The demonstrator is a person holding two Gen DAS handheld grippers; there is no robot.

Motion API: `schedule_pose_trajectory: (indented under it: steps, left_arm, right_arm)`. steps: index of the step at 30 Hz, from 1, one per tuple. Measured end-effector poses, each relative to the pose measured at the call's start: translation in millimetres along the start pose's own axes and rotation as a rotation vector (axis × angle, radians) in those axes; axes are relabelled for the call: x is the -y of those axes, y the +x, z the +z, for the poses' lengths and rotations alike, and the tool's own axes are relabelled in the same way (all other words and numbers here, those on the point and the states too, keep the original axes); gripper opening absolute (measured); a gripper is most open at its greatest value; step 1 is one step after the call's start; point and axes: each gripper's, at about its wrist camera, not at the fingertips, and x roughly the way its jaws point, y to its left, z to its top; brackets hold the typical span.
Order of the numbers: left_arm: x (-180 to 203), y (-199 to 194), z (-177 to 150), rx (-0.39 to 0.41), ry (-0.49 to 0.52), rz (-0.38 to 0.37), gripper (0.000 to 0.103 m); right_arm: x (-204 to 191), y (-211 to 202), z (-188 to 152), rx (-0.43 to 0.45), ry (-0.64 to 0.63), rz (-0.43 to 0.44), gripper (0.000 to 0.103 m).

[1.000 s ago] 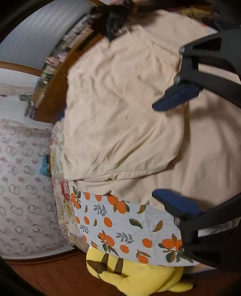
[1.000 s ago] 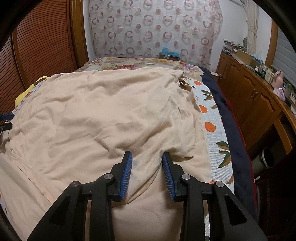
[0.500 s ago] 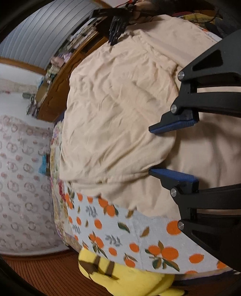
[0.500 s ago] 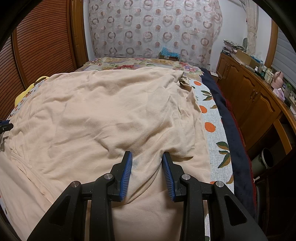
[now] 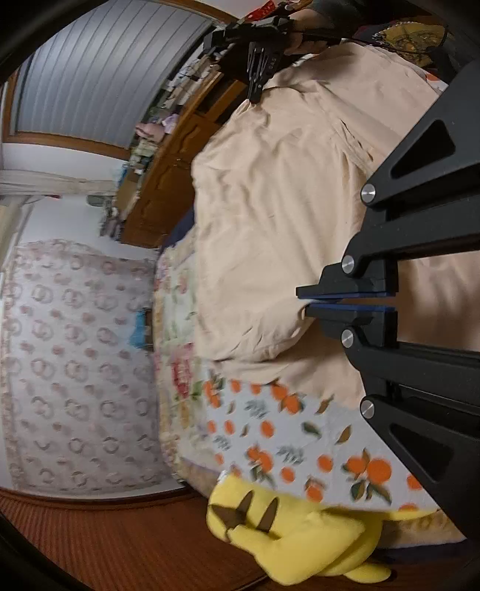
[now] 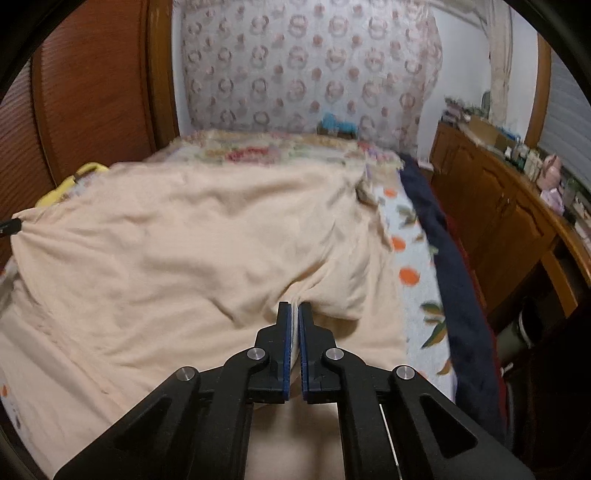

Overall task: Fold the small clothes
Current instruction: 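Grasp the shirt's hem with the left tool while the right tool grasps it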

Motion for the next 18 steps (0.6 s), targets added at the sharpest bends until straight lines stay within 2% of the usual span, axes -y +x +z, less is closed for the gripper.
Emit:
schedule_pose_trajectory:
  steps: [4, 8, 18]
  left_arm:
    - [1, -18, 7, 0.041, 0.002, -0.004, 0.003]
    - [-1, -33, 10, 0.077, -0.009, -0.009, 0.003]
    - [-1, -88, 8, 0.148, -0.002, -0.033, 0.003]
  right_arm:
    - [-7, -34, 13, 0.085, -0.009, 0.027, 0.003]
    - [-20, -65, 17, 0.13, -0.044, 0.062, 0.003]
    - [-17, -139, -13, 0.188, -0.068, 0.125, 0.003]
